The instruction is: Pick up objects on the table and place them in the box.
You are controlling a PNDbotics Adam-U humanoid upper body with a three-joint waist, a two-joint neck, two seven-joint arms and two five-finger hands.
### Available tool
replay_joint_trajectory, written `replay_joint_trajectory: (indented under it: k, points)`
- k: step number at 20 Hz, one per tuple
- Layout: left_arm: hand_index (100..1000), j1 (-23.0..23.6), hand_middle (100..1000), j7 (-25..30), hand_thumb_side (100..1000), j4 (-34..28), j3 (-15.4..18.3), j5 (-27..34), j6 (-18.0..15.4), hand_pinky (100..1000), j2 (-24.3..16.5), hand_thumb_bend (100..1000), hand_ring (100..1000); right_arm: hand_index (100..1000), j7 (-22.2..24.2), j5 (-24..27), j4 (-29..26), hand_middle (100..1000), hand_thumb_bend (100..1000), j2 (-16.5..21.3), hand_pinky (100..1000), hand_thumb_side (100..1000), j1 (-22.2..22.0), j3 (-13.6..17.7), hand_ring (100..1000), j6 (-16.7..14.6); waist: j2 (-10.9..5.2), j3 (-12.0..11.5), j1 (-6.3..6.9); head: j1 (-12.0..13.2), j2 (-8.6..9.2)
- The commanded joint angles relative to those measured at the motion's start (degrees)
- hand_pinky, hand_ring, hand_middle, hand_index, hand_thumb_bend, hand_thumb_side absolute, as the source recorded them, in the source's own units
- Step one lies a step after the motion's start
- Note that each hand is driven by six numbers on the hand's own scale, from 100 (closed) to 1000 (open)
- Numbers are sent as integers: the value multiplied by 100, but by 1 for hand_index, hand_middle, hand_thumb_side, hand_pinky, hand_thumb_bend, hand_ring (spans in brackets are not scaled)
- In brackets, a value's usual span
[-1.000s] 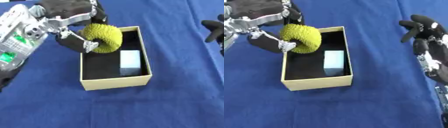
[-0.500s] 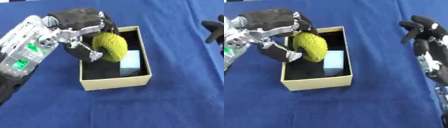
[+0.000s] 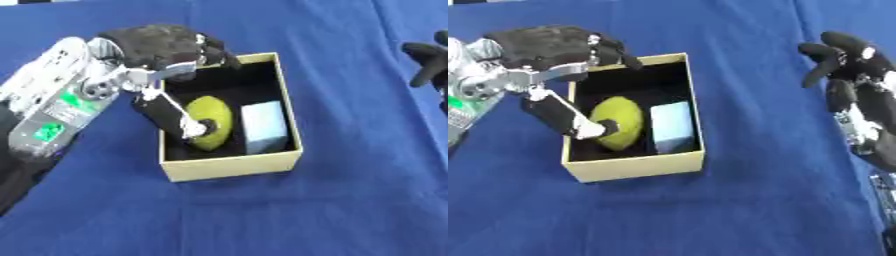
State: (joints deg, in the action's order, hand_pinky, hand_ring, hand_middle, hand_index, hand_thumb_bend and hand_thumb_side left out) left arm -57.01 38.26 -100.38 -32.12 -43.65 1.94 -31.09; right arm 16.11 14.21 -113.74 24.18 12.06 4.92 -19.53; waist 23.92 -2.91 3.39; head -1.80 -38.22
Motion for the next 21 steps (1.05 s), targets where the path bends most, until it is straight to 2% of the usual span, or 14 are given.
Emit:
replay_joint_trajectory:
  k: [1, 5, 6, 8, 9, 11, 12, 13, 14, 16, 18, 21]
  points:
    - [969, -51, 852, -111, 541, -79, 70, -195, -32, 940, -63, 564, 956, 899, 6, -10, -85, 515, 100, 26, 1000, 470, 15, 36, 899, 22, -129, -4, -26, -19, 67]
    - [964, -14, 847, -241, 499, -122, 131, -199, -4, 932, -76, 507, 952, 899, 12, -14, -85, 514, 100, 16, 1000, 470, 3, 37, 899, 32, -139, -5, -26, -27, 71]
    - [957, -1, 839, -305, 425, -174, 192, -173, 28, 922, -80, 445, 944, 899, 12, -15, -85, 514, 100, 16, 1000, 470, -1, 38, 899, 32, -143, -8, -27, -31, 72]
    - [945, 36, 825, -457, 248, -339, 351, -78, 131, 908, -86, 225, 928, 899, 8, -12, -85, 515, 100, 23, 1000, 470, -3, 43, 899, 24, -153, -19, -34, -38, 63]
    - [940, 65, 813, -539, 211, -459, 468, -6, 204, 893, -75, 100, 912, 899, 1, -6, -85, 516, 100, 34, 1000, 470, -1, 48, 899, 10, -160, -26, -40, -45, 57]
    - [931, 162, 799, -706, 264, -720, 729, 154, 356, 873, -33, 100, 894, 899, -20, 13, -85, 517, 100, 77, 1000, 470, 4, 59, 898, -38, -174, -41, -51, -65, 45]
    - [905, 231, 774, -786, 432, -849, 857, 233, 428, 835, 3, 100, 858, 898, -34, 26, -85, 520, 100, 110, 1000, 470, 12, 66, 897, -76, -184, -58, -64, -85, 39]
    - [901, 308, 767, -866, 465, -977, 985, 312, 504, 818, 44, 100, 843, 898, -51, 42, -85, 521, 100, 147, 1000, 470, 17, 75, 897, -122, -194, -77, -75, -106, 33]
    - [891, 438, 749, -1144, 487, -1167, 1267, 572, 611, 795, 50, 100, 822, 897, -70, 62, -85, 524, 100, 199, 1000, 470, 29, 82, 896, -181, -205, -93, -82, -125, 31]
    - [877, 735, 724, -2103, 520, -1360, 1809, 1585, 686, 772, -37, 100, 795, 897, -107, 113, -85, 527, 100, 298, 1000, 470, 58, 85, 896, -301, -224, -98, -88, -136, 36]
    - [873, 996, 708, -2875, 548, -1407, 2199, 2376, 570, 758, -31, 100, 778, 897, -143, 165, -85, 531, 100, 376, 1000, 470, 74, 90, 896, -401, -251, -116, -110, -160, 39]
    - [871, 1343, 695, -3654, 565, -1420, 2609, 3103, 248, 752, 128, 100, 765, 897, -195, 235, -85, 539, 100, 454, 1000, 470, 100, 98, 896, -512, -287, -143, -154, -174, 49]
